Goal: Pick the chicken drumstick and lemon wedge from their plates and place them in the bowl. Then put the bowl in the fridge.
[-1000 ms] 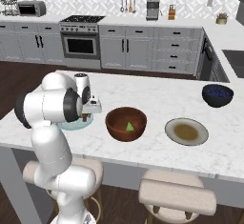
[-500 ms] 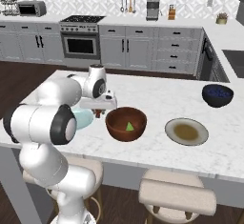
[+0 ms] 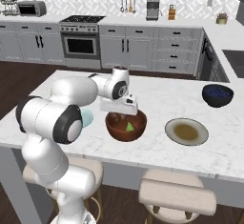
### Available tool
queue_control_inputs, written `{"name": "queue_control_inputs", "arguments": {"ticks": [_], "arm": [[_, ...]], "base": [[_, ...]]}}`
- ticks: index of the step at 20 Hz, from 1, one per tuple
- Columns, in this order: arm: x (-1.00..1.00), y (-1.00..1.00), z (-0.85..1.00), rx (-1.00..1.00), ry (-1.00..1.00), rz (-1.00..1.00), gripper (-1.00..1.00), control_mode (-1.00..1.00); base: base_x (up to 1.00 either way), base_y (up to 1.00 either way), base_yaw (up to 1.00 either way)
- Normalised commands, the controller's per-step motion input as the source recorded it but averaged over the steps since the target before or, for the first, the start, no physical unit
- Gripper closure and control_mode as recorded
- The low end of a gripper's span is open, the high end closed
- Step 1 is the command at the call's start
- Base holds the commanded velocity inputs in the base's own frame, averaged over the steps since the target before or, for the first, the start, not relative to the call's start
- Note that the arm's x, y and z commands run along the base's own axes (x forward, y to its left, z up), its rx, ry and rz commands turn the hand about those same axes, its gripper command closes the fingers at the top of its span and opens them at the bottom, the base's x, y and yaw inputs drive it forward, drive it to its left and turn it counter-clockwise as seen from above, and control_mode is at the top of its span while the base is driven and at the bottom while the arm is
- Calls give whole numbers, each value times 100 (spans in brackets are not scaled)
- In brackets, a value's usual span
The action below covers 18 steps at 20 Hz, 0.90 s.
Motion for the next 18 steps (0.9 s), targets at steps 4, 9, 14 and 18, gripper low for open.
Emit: {"name": "queue_control_inputs", "arguments": {"ticks": [4, 9, 14, 18], "arm": [[1, -21, -49, -1, 0, -8, 100, -100], [1, 0, -52, 0, 0, -1, 100, -100], [0, 0, -26, 0, -2, 0, -100, -100], [0, -7, 0, 0, -1, 0, -100, -100]], "base": [[0, 0, 0], [0, 0, 0], [0, 0, 0], [0, 0, 0]]}}
